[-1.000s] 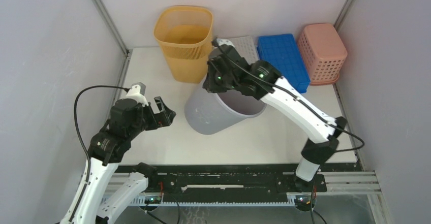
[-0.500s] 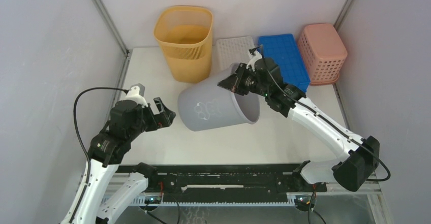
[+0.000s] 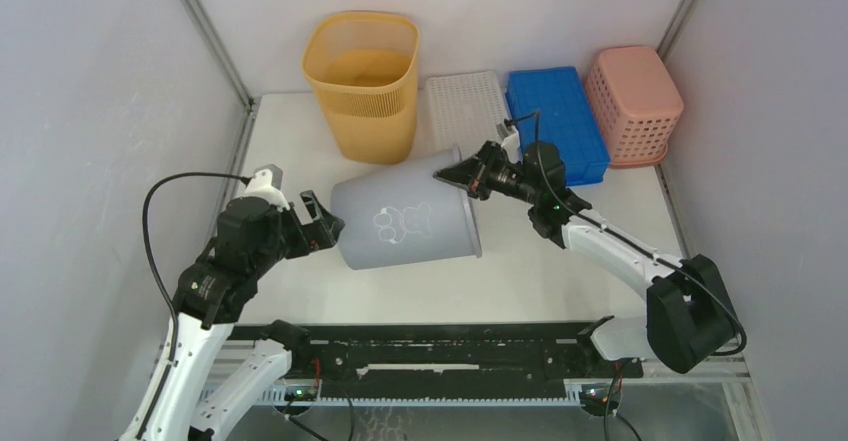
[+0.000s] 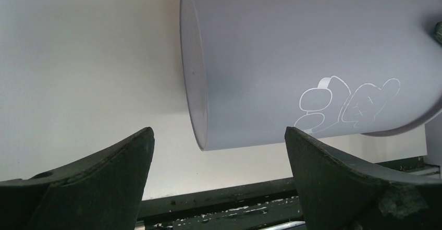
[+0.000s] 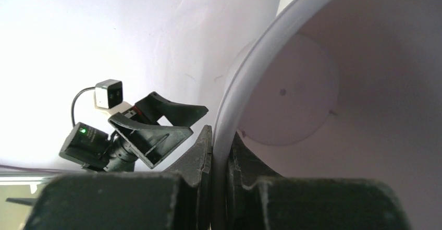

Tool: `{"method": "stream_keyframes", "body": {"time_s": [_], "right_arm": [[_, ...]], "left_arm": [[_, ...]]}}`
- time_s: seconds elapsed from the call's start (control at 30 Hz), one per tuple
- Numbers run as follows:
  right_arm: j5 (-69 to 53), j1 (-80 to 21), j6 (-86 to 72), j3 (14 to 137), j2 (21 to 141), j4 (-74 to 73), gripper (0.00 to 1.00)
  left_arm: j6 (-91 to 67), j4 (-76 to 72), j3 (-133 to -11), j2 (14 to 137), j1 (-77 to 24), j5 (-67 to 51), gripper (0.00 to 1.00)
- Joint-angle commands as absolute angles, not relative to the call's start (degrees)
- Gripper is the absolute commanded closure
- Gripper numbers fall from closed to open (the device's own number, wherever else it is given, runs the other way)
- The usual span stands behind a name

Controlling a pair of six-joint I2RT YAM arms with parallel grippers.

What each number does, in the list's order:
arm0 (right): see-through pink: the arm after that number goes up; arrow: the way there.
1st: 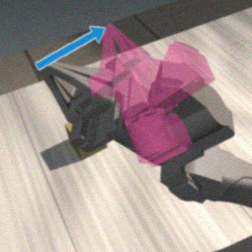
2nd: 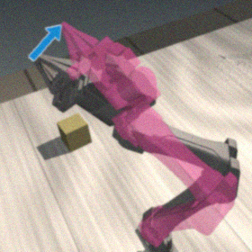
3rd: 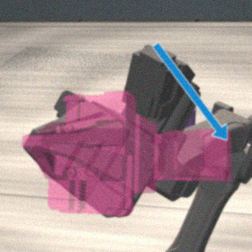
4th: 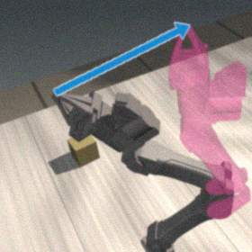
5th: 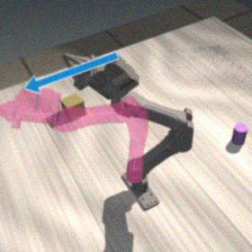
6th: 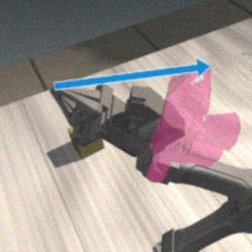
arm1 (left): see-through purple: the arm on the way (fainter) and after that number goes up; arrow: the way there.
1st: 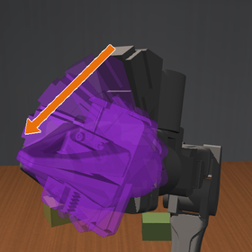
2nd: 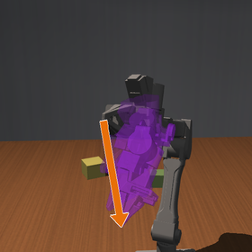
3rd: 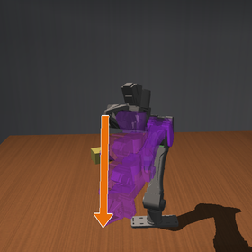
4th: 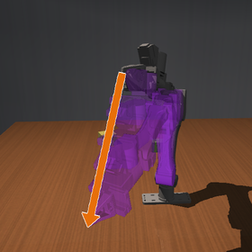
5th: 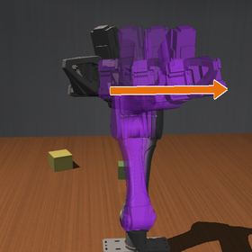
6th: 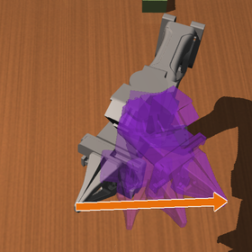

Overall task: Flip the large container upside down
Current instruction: Turn the container upside down at the center of the board.

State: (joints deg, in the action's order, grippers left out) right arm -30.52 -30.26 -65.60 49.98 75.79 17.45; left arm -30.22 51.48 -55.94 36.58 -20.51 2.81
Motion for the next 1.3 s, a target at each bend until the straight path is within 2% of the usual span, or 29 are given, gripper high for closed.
{"method": "stream_keyframes", "body": {"time_s": [0.0,0.17,0.37,0.53,0.8,1.0,1.1,1.27], "right_arm": [[-35.1,-28.6,-75.1,47.2,76.2,40.8,1.00],[-35.4,-27.2,-77.9,41.7,78.0,49.6,1.00],[-35.6,-27.1,-77.1,40.4,79.3,49.3,0.99],[-34.9,-27.1,-74.6,40.3,78.0,45.3,0.79],[-35.1,-27.1,-72.5,40.6,77.2,41.1,0.60],[-35.3,-26.9,-69.4,41.6,76.3,35.3,0.42],[-35.5,-26.2,-66.4,42.4,75.4,29.1,0.35],[-37.2,-24.1,-62.1,42.9,74.6,21.0,0.31]], "left_arm": [[-31.4,48.5,-54.4,36.5,-20.6,3.4,0.00],[-31.2,48.4,-54.5,36.7,-20.5,3.5,0.00],[-31.2,48.1,-53.9,36.9,-20.5,3.6,0.00],[-31.4,47.7,-53.8,37.1,-20.5,3.5,0.00],[-31.5,47.4,-53.5,37.3,-20.5,3.4,0.00],[-31.6,47.4,-53.4,37.2,-20.6,3.5,0.00],[-31.6,47.3,-53.4,37.3,-20.6,3.4,0.00],[-31.8,47.2,-53.4,37.5,-20.6,3.2,0.00]]}}
